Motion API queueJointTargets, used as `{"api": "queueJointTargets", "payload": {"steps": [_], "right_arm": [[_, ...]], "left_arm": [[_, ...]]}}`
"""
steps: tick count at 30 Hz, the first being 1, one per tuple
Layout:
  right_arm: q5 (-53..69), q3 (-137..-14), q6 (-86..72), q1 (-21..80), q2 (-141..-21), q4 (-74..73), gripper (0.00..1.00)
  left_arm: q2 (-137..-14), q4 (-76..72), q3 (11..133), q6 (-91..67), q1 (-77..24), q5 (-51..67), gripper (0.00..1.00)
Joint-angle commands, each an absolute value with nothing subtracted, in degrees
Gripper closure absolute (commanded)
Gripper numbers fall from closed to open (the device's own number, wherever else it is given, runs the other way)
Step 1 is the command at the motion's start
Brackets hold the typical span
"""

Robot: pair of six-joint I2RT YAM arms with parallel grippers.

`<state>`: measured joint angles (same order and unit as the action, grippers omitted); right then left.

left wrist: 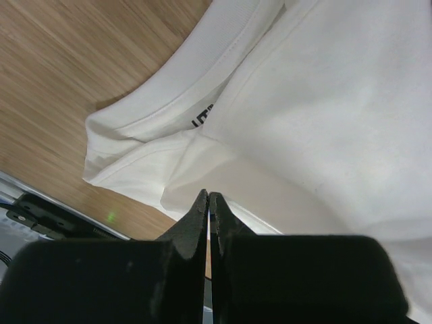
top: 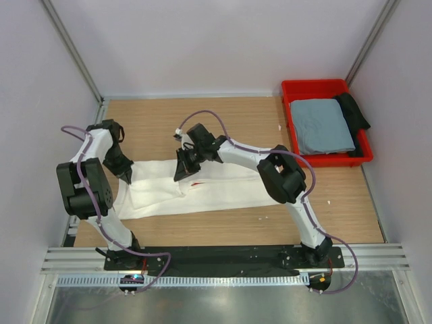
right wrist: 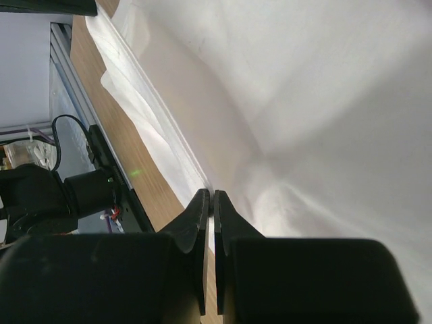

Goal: Fold and stack the t-shirts
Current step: Fold the tshirt

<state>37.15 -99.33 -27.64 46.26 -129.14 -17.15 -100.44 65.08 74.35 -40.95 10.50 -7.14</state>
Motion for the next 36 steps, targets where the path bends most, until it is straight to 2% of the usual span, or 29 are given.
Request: {"api": "queueJointTargets", "payload": {"steps": [1,9,12,13,15,16,17,19,21,22,24,25,26,31,36], "right_arm": [[36.3,-102.9,-28.6,45.7,-129.5,-18.8,0.92],[35.8,-109.1,-29.4,44.0,-133.6,-20.2,0.89],[35.3,-114.1,-28.5,43.6,-136.8,-24.0,0.72],[34.3,-115.4,-27.9,43.2,-137.4,-25.4,0.61],[32.5,-120.0,-23.7,43.1,-137.4,-33.2,0.54],[31.1,-121.1,-21.7,43.2,-136.5,-35.3,0.47],[30.0,-119.7,-20.2,43.2,-133.3,-36.5,0.43],[29.5,-112.0,-17.1,43.1,-129.5,-36.5,0.38],[31.9,-105.8,-16.8,43.2,-123.8,-32.1,0.37],[33.0,-99.7,-17.7,43.2,-122.3,-29.9,0.38],[36.2,-95.6,-19.2,43.6,-120.7,-24.6,0.41],[36.9,-94.7,-19.9,43.8,-120.9,-23.8,0.46],[37.3,-94.9,-19.9,44.5,-121.3,-23.7,0.47],[37.6,-99.3,-18.7,45.4,-124.4,-24.5,0.48],[39.8,-101.7,-20.4,46.0,-128.1,-23.7,0.48]], "left_arm": [[-100.9,64.1,77.2,-39.5,10.6,-9.4,1.0],[-104.3,62.8,79.5,-38.9,10.5,-8.8,1.0],[-105.9,61.6,80.2,-38.2,10.5,-8.8,0.97],[-105.9,62.4,80.6,-38.3,10.5,-10.9,0.8],[-104.2,63.4,81.6,-38.8,10.5,-14.0,0.63],[-102.5,64.2,81.4,-38.8,10.5,-16.3,0.56],[-98.8,64.3,80.4,-38.8,10.5,-16.8,0.47],[-94.6,64.3,78.1,-38.5,10.5,-14.7,0.41],[-89.8,64.5,73.4,-39.0,10.5,-12.1,0.41],[-88.8,64.4,71.7,-39.4,10.5,-10.6,0.44],[-86.0,63.1,65.8,-41.1,10.5,-4.9,0.53],[-85.4,60.8,63.7,-41.6,10.5,-2.9,0.58],[-85.2,60.0,62.3,-42.1,10.5,-0.4,0.64],[-87.2,56.9,58.6,-42.7,10.0,2.8,0.76],[-88.9,55.8,57.1,-42.8,10.1,1.8,0.77]]}}
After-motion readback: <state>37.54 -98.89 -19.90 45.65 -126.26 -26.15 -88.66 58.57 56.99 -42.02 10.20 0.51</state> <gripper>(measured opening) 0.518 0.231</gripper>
